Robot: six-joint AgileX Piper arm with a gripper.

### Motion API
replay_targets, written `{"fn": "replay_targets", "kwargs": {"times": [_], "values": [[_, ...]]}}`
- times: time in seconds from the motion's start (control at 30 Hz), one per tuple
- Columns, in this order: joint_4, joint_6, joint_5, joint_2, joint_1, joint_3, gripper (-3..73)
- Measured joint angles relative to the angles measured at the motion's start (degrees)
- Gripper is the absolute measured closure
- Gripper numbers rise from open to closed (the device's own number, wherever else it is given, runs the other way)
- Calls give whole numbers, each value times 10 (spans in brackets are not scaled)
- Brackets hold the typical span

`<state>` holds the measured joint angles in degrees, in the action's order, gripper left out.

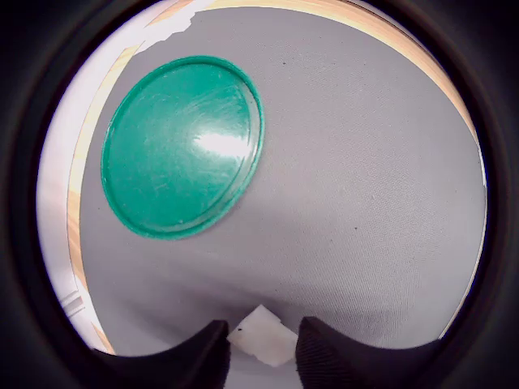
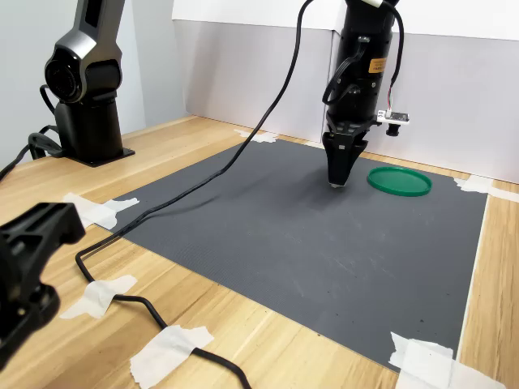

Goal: Grasp a white terminal and put it on the green lid.

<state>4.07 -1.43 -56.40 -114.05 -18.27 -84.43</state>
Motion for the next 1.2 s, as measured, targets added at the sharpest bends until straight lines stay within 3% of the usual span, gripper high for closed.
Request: {"fn": "replay_targets", "kwargs": {"times": [0.3, 0.73, 1.2], "values": [[0, 0, -12, 1, 0, -12, 415], [14, -34, -67, -31, -12, -198, 415], [26, -102, -73, -95, -41, -209, 416]]}}
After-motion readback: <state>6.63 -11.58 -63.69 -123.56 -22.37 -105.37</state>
